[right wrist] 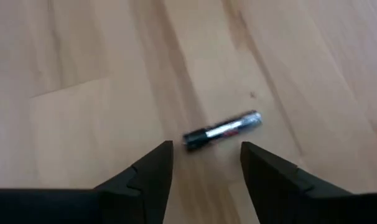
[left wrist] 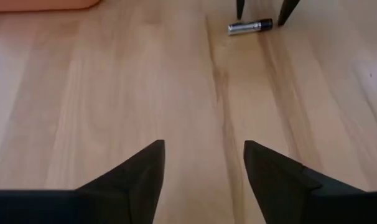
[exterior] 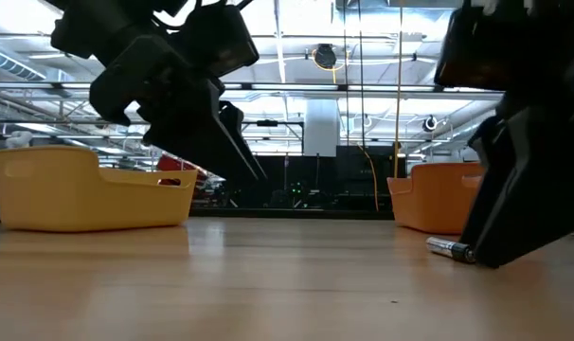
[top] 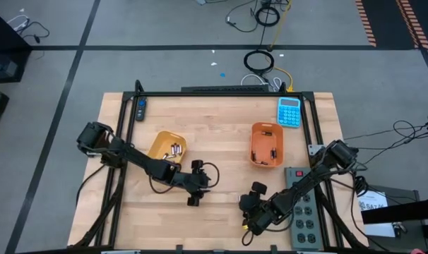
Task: Sort batteries
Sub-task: Put the silver battery into the yellow bin
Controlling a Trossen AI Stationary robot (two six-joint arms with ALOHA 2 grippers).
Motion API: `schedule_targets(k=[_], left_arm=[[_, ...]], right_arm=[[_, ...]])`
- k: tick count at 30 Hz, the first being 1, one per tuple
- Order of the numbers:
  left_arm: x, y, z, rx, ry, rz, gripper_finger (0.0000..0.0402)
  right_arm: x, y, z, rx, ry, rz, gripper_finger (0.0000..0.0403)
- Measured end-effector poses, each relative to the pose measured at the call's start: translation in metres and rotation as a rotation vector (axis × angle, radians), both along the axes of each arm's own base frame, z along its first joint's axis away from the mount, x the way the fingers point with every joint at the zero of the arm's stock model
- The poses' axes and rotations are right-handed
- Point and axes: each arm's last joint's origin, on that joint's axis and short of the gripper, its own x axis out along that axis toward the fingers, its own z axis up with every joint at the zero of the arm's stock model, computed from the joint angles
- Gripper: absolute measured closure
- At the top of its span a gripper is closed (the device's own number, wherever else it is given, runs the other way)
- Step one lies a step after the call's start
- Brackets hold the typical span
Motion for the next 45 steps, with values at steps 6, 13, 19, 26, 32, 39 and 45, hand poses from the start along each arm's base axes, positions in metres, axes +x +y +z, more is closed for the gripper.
schedule_targets(k=[6, 13, 19, 26, 32, 39, 45], left_arm=[[-0.001, 0.000, -0.001, -0.016, 0.009, 0.017, 0.0169], [-0.001, 0.000, 0.000, -0.017, 0.009, 0.017, 0.0168], [0.000, 0.000, 0.000, -0.017, 0.008, 0.017, 0.0168], [-0.001, 0.000, -0.001, -0.015, 0.017, 0.019, 0.0168], [-0.002, 0.001, -0.002, -0.076, 0.034, 0.084, 0.0168], [-0.004, -0.002, -0.002, -0.083, 0.044, 0.081, 0.0168], [0.000, -0.007, 0.003, -0.120, 0.038, 0.044, 0.0168]], right_arm=[[0.002, -0.001, -0.002, -0.029, 0.001, 0.028, 0.0220], [0.002, -0.001, -0.001, -0.023, 0.003, 0.032, 0.0218], [0.002, 0.000, 0.000, -0.031, 0.005, 0.054, 0.0218], [0.003, 0.003, 0.010, -0.039, 0.026, 0.083, 0.0218], [-0.001, 0.010, 0.015, -0.054, 0.048, 0.114, 0.0218], [-0.006, 0.010, 0.013, -0.043, 0.116, 0.132, 0.0218], [-0.007, 0.008, 0.012, -0.045, 0.170, 0.172, 0.0216]])
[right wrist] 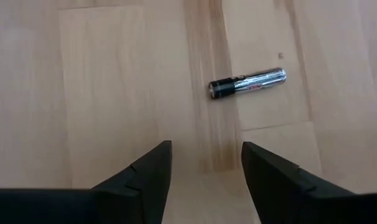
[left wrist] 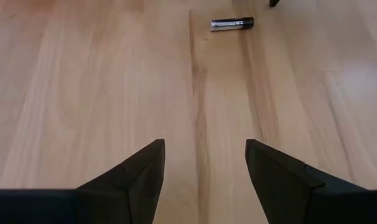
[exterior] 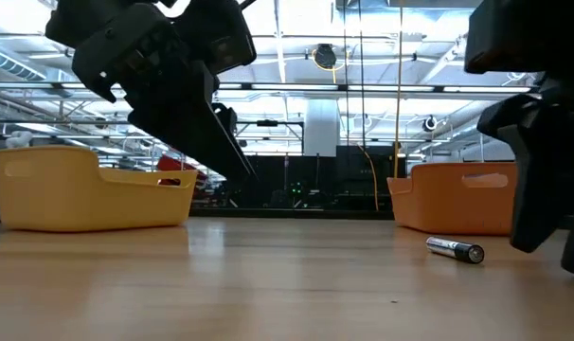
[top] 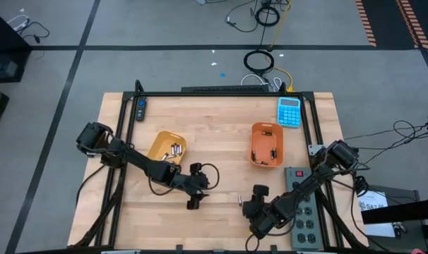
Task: Sort batteries
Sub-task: Put the silver battery into the yellow bin
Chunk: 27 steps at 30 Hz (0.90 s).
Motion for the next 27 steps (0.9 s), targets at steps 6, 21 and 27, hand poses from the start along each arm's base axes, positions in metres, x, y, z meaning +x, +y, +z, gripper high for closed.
schedule_targets(k=[6, 21, 27], left_arm=[[0.000, 0.000, 0.000, 0.006, 0.005, -0.007, 0.0168], [-0.002, 0.000, -0.001, -0.003, 0.032, -0.025, 0.0168], [-0.002, 0.000, -0.002, -0.003, 0.039, -0.029, 0.0168]], right_arm=[[0.007, -0.010, 0.001, 0.023, 0.058, 0.028, 0.0180], [0.045, -0.037, 0.023, 0.091, 0.115, 0.164, 0.0120], [0.049, -0.045, 0.023, 0.129, 0.136, 0.184, 0.0119]])
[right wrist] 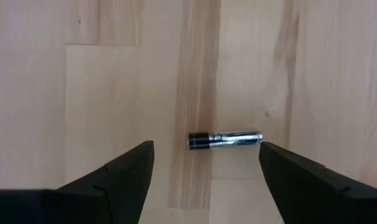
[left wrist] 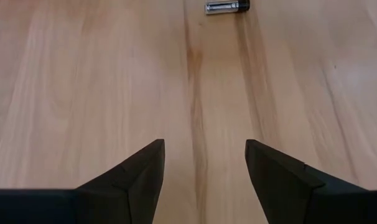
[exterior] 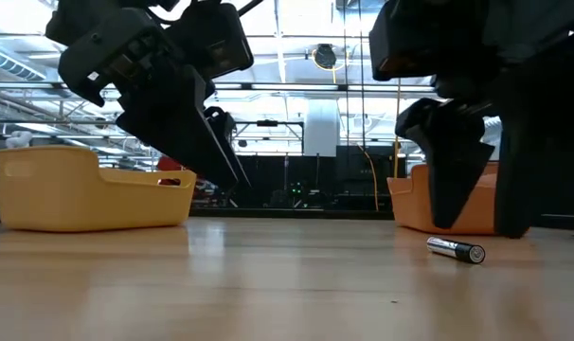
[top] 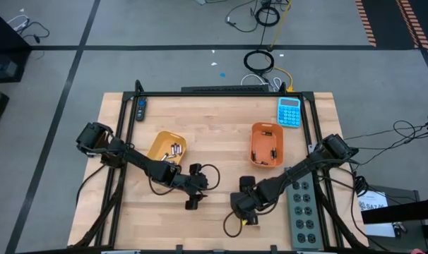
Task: Sort batteries
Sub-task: Put the silver battery into the yellow bin
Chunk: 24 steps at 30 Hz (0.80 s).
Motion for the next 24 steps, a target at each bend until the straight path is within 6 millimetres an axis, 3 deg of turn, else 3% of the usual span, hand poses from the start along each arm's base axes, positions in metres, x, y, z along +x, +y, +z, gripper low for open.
schedule_targets(k=[13, 24], left_arm=[[-0.001, 0.001, -0.001, 0.020, 0.008, -0.016, 0.0168], [-0.002, 0.001, -0.002, 0.022, 0.022, -0.012, 0.0168]], right_arm=[[0.007, -0.007, 0.001, -0.001, -0.032, 0.012, 0.0119], [0.010, -0.008, -0.010, 0.007, -0.005, 0.015, 0.0119]])
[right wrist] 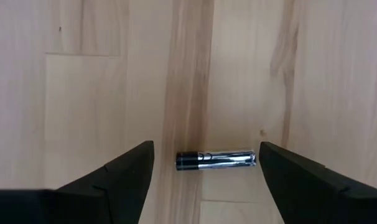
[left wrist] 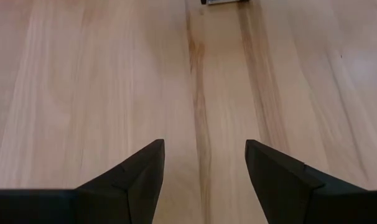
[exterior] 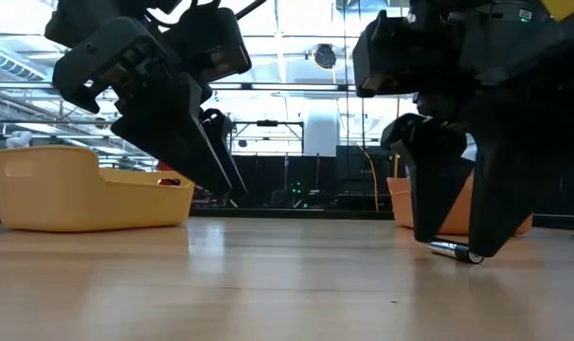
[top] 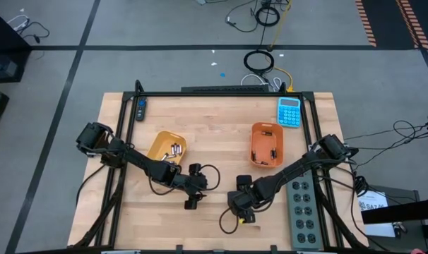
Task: Sort batteries
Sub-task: Put the silver battery into the yellow bin
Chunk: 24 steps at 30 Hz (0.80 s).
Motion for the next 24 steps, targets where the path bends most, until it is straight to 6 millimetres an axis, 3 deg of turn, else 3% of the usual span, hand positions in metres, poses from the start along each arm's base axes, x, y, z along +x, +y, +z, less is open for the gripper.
schedule_targets(k=[19, 24], left_arm=[[-0.001, 0.000, -0.001, 0.004, 0.011, 0.000, 0.0168], [-0.001, 0.000, -0.001, 0.004, 0.012, 0.000, 0.0168]], right_arm=[[0.001, 0.001, -0.012, -0.030, 0.042, 0.023, 0.0119], [0.000, 0.000, -0.013, -0.031, 0.046, 0.023, 0.0140]])
